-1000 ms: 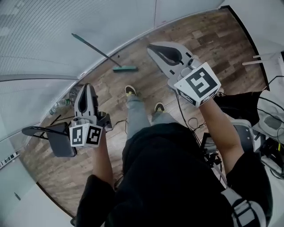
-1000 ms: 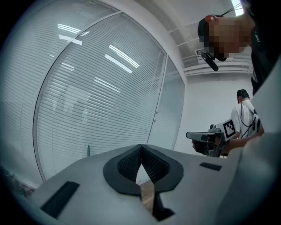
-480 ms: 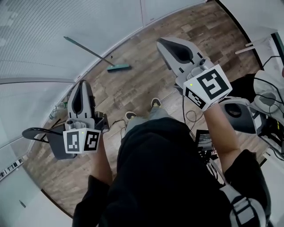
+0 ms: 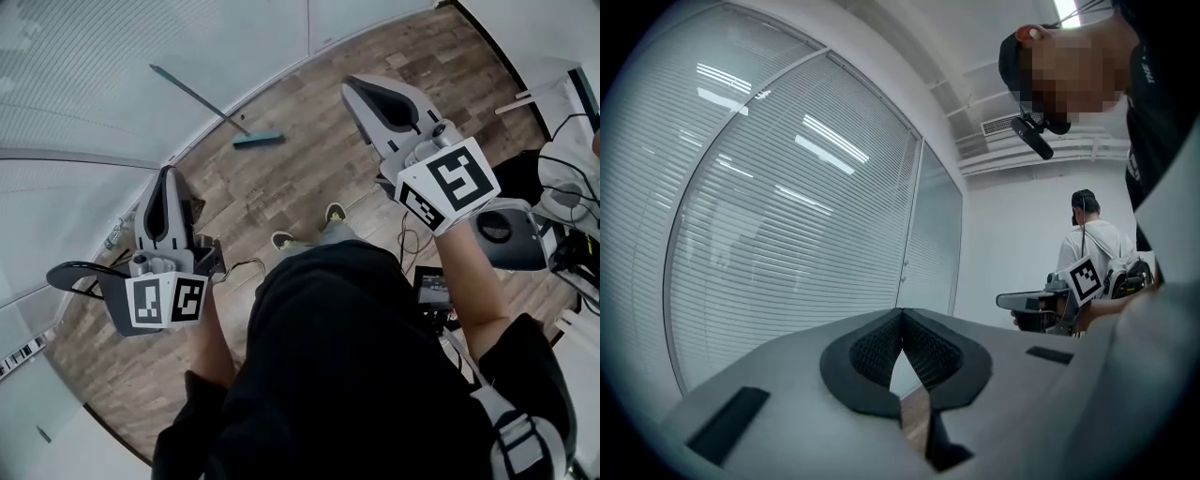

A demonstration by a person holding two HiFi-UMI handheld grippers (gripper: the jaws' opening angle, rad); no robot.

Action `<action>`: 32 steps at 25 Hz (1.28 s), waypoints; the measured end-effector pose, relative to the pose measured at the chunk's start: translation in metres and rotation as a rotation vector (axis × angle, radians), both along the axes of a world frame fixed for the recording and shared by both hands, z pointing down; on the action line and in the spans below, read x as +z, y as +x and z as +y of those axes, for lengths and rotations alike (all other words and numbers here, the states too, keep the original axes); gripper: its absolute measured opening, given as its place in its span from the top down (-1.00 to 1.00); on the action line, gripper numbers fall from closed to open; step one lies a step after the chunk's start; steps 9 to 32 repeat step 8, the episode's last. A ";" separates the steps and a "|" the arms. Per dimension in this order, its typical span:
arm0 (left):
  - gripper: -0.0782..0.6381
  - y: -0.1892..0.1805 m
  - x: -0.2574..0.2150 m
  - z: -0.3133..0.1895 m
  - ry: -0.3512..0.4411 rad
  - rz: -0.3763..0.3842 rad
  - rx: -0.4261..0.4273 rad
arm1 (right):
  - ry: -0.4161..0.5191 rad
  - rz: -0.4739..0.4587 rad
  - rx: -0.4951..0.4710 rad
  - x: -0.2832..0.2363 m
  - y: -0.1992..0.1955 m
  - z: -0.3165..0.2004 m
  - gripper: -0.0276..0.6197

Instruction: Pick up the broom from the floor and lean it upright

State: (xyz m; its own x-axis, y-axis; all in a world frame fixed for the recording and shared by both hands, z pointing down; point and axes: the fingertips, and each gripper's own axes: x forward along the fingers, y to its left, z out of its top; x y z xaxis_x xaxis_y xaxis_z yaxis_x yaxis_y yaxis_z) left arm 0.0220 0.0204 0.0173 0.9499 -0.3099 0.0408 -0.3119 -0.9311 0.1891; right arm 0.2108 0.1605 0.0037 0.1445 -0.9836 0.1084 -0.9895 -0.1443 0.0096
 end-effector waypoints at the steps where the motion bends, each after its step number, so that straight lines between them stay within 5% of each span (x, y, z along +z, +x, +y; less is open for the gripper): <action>1: 0.72 -0.006 -0.002 -0.001 -0.002 0.004 -0.002 | 0.003 0.002 -0.001 -0.003 -0.006 -0.001 0.86; 8: 0.72 -0.036 -0.003 -0.008 -0.003 0.006 -0.007 | 0.010 0.018 -0.015 -0.009 -0.036 -0.012 0.86; 32: 0.72 -0.036 -0.003 -0.008 -0.003 0.006 -0.007 | 0.010 0.018 -0.015 -0.009 -0.036 -0.012 0.86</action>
